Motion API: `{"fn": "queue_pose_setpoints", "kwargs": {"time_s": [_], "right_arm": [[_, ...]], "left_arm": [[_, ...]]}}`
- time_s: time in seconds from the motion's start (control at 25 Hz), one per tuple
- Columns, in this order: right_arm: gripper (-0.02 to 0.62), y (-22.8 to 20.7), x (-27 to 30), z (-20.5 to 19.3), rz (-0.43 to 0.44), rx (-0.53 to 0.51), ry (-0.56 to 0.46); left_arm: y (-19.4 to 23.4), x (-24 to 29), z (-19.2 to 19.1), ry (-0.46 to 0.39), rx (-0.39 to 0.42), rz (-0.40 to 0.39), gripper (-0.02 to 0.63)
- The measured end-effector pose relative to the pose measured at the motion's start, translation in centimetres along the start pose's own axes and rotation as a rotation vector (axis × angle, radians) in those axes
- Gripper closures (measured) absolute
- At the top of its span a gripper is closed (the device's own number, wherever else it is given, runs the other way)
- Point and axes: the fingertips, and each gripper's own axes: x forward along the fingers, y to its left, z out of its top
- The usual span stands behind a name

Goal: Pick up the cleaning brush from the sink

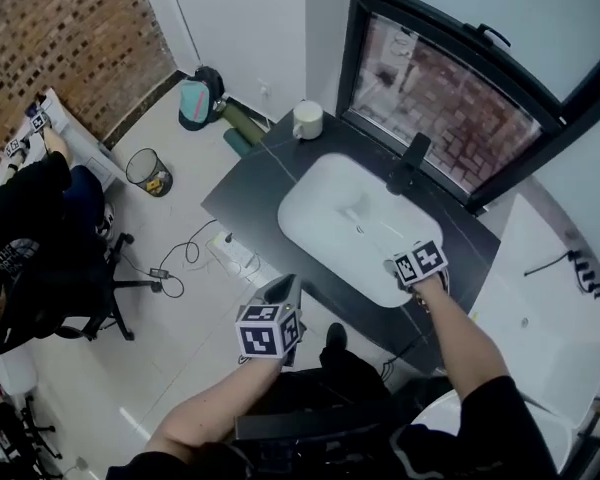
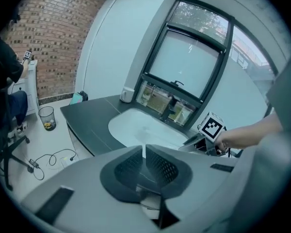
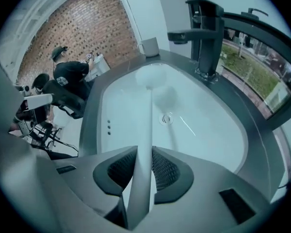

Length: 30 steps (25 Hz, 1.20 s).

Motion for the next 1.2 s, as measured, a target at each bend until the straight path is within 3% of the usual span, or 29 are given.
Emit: {"fn": "queue_pose_setpoints", "kwargs": {"time_s": [0.08,0.16,0.24,0.32,0.48,0.64,0.8,1.0,1.2], "right_arm": [[0.511,4.5,-1.2,-0.2,-0.025,-0.009,-0.035],[0.511,9.9,-2.4,-0.5,-0.049,-0.003,-0.084],[0.511,16.3,-3.3,-1.1,-0.065,0.043,-0.163],[0.511,22.7,-4.0,-1.5,-0.083,0.103,-0.264],[0.511,34.4,-7.2,-3.7,-0.076,0.172,-0.446],[0.511,44.4,-12.9,-9.6,-0.1,0.15,-0.565],[0.511,51.3,-17.8,-16.0,-0.138,0.161,-0.697],[0.511,55.6,-21.9,-24.0,-0.179,0.202,-0.835],[0.511,61.8,-23.1,-26.7,-0.306,0.294,-0.968]], "left_arm": [[1.8,-3.4,-0.1,-0.03,0.051,-0.05,0.604],[3.8,-7.6,-0.7,-0.059,0.158,-0.1,0.604],[5.7,-12.5,-1.7,-0.084,0.29,-0.163,0.604],[7.6,-16.9,-2.8,-0.106,0.357,-0.227,0.606],[9.1,-24.4,-4.7,-0.142,0.324,-0.29,0.606],[6.2,-33.2,-7.5,-0.207,0.344,-0.331,0.606],[2.8,-40.0,-10.5,-0.269,0.395,-0.335,0.606],[-0.8,-46.2,-15.7,-0.28,0.444,-0.35,0.606],[2.3,-52.9,-17.4,-0.353,0.535,-0.432,0.606]]}}
